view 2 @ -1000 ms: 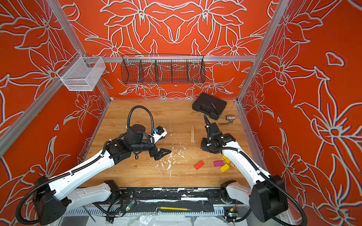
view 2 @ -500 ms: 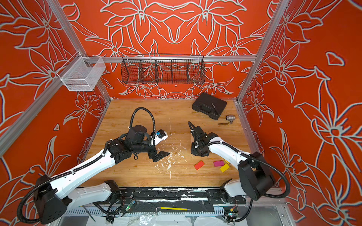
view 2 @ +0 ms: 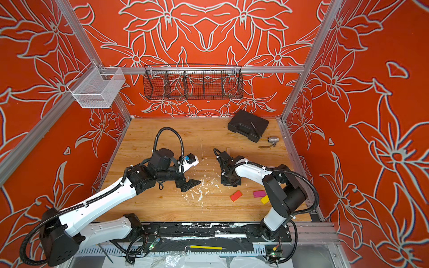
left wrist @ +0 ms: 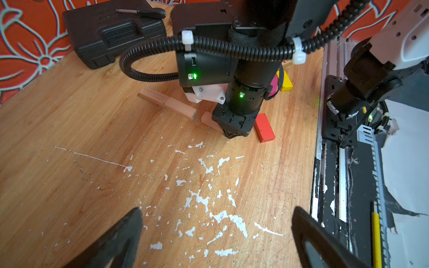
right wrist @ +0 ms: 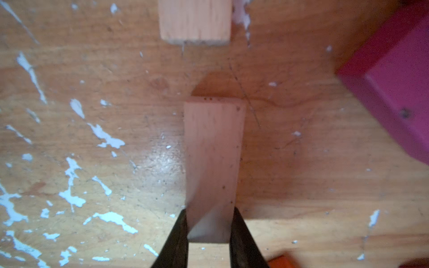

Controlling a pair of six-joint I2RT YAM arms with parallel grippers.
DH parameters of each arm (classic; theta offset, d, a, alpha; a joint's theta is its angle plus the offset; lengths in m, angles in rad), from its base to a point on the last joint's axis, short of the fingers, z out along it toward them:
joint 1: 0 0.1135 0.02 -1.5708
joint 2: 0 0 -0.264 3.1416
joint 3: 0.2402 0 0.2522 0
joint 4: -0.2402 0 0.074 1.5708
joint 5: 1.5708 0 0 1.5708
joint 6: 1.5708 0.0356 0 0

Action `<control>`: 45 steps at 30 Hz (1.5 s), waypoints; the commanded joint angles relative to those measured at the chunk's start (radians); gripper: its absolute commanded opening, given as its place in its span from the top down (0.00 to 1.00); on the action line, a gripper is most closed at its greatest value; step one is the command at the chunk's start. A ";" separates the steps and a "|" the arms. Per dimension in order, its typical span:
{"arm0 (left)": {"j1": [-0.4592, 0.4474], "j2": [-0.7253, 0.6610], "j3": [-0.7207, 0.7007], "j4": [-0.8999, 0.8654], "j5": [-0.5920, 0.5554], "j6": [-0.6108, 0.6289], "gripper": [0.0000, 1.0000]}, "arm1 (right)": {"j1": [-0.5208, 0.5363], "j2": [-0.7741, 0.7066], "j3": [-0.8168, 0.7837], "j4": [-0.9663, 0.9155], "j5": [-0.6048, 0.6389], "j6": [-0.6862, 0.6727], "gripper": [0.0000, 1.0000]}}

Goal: Assemble the letter k with building blocks
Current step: Assemble the building block at the center of the board.

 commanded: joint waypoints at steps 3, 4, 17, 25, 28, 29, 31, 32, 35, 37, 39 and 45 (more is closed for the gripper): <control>-0.004 -0.003 0.008 0.000 0.004 0.002 0.03 | 0.005 0.025 0.017 -0.015 0.025 0.016 0.70; -0.003 -0.003 0.007 0.000 0.003 0.002 0.03 | 0.006 0.025 0.019 -0.018 0.025 0.016 0.70; -0.003 0.000 0.005 0.007 0.020 0.000 0.03 | -0.020 -0.068 0.094 -0.098 0.120 -0.016 0.49; -0.003 -0.002 0.004 0.006 0.020 0.002 0.03 | -0.080 -0.035 0.118 -0.059 0.087 -0.041 0.49; -0.003 -0.002 0.004 0.006 0.024 0.004 0.03 | -0.099 -0.012 0.114 -0.023 0.054 -0.042 0.51; -0.004 -0.002 0.003 0.004 0.026 0.005 0.03 | -0.103 -0.004 0.114 -0.011 0.044 -0.043 0.52; -0.004 -0.003 0.004 0.004 0.028 0.007 0.03 | -0.105 0.012 0.119 0.001 0.032 -0.042 0.54; -0.003 -0.002 0.005 0.003 0.028 0.007 0.03 | -0.107 0.022 0.121 0.006 0.030 -0.043 0.55; -0.003 0.002 0.007 0.000 0.029 0.007 0.03 | -0.107 0.050 0.132 0.011 0.029 -0.044 0.58; -0.003 0.003 0.010 -0.003 0.027 0.007 0.03 | -0.108 0.068 0.137 0.013 0.032 -0.045 0.59; -0.003 0.004 0.010 -0.004 0.029 0.006 0.03 | -0.107 0.082 0.139 0.022 0.029 -0.047 0.61; -0.003 0.004 0.009 -0.005 0.024 0.007 0.03 | -0.108 0.107 0.142 0.037 0.014 -0.044 0.67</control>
